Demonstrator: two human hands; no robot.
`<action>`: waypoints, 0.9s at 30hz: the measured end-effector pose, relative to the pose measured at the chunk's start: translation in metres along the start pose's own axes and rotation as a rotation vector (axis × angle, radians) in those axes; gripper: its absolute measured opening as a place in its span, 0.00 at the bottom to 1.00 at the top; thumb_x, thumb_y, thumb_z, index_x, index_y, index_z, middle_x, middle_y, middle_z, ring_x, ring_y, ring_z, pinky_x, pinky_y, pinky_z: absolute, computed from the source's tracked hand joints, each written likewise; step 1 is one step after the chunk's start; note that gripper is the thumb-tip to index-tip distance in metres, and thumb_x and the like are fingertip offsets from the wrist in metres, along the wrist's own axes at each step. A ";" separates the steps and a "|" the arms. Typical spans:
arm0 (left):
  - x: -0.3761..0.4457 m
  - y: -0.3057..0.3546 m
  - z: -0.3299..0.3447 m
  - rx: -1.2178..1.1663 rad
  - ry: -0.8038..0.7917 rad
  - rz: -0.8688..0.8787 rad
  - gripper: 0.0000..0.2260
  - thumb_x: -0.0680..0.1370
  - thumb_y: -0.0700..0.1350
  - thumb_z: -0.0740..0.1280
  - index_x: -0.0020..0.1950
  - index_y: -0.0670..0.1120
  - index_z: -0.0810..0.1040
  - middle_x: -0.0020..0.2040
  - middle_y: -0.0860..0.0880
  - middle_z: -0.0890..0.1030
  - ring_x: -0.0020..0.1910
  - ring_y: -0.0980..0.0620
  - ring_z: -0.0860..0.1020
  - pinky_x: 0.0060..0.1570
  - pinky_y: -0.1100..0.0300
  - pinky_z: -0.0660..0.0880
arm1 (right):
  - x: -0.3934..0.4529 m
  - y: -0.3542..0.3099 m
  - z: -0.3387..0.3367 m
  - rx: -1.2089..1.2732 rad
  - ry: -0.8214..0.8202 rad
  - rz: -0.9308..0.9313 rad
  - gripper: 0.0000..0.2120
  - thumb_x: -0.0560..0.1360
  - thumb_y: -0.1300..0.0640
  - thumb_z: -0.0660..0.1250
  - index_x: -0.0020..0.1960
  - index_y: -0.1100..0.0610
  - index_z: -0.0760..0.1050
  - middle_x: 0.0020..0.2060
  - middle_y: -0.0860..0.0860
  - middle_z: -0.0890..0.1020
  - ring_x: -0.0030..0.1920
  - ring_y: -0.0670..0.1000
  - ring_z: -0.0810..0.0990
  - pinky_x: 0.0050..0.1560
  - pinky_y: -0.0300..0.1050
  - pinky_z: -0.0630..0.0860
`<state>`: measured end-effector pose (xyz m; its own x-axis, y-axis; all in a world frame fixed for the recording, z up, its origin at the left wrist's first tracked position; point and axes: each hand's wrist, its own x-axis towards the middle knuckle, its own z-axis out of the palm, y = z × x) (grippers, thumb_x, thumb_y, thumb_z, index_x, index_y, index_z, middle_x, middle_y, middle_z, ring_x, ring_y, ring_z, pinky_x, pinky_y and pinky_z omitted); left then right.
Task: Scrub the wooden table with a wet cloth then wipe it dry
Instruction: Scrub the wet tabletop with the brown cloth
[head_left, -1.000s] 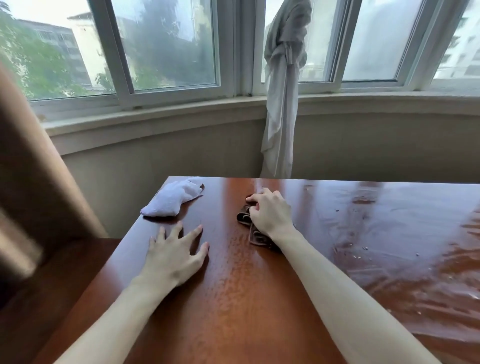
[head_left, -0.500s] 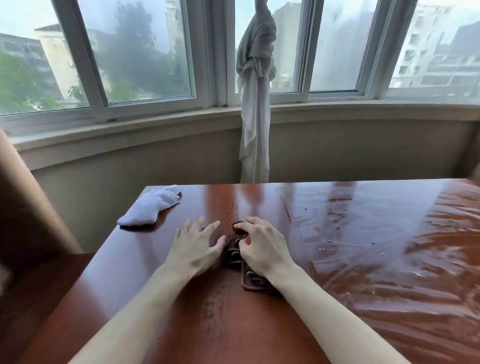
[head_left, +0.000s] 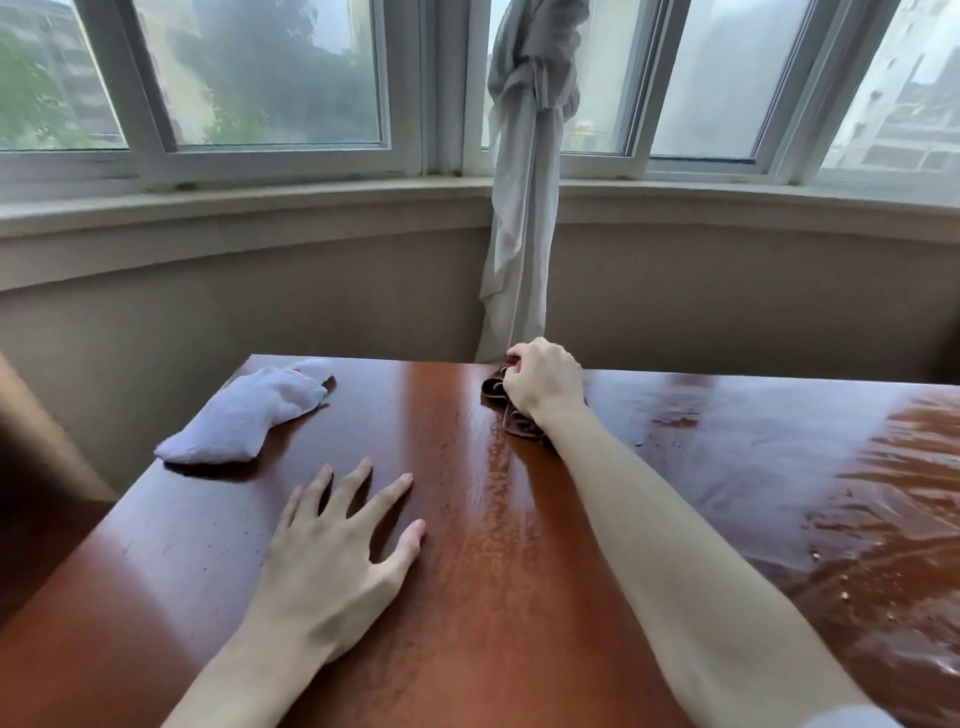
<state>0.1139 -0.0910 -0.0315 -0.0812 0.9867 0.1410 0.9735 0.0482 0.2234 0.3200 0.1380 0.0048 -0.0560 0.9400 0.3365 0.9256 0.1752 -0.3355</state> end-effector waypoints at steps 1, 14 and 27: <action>-0.018 0.017 -0.011 0.002 -0.006 0.038 0.35 0.70 0.74 0.37 0.77 0.72 0.55 0.81 0.59 0.56 0.81 0.49 0.50 0.79 0.51 0.48 | -0.022 0.010 -0.024 -0.013 0.002 0.015 0.19 0.77 0.56 0.62 0.64 0.50 0.82 0.58 0.54 0.81 0.59 0.60 0.78 0.57 0.51 0.75; 0.022 0.011 0.018 0.026 -0.104 0.023 0.31 0.77 0.71 0.46 0.79 0.66 0.58 0.81 0.51 0.59 0.80 0.41 0.55 0.78 0.46 0.50 | -0.214 -0.003 -0.064 0.086 -0.146 -0.120 0.22 0.76 0.49 0.63 0.70 0.45 0.78 0.72 0.45 0.75 0.69 0.51 0.73 0.66 0.48 0.72; 0.015 0.010 0.021 0.019 -0.061 0.048 0.38 0.71 0.72 0.38 0.79 0.64 0.60 0.80 0.50 0.62 0.79 0.42 0.57 0.78 0.46 0.51 | -0.168 0.004 -0.042 0.067 -0.085 -0.074 0.23 0.73 0.52 0.64 0.67 0.44 0.78 0.63 0.45 0.80 0.62 0.52 0.77 0.59 0.48 0.76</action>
<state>0.1266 -0.0723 -0.0476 -0.0216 0.9955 0.0920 0.9799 0.0028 0.1996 0.3491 -0.0318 -0.0165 -0.1570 0.9448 0.2877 0.8908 0.2612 -0.3719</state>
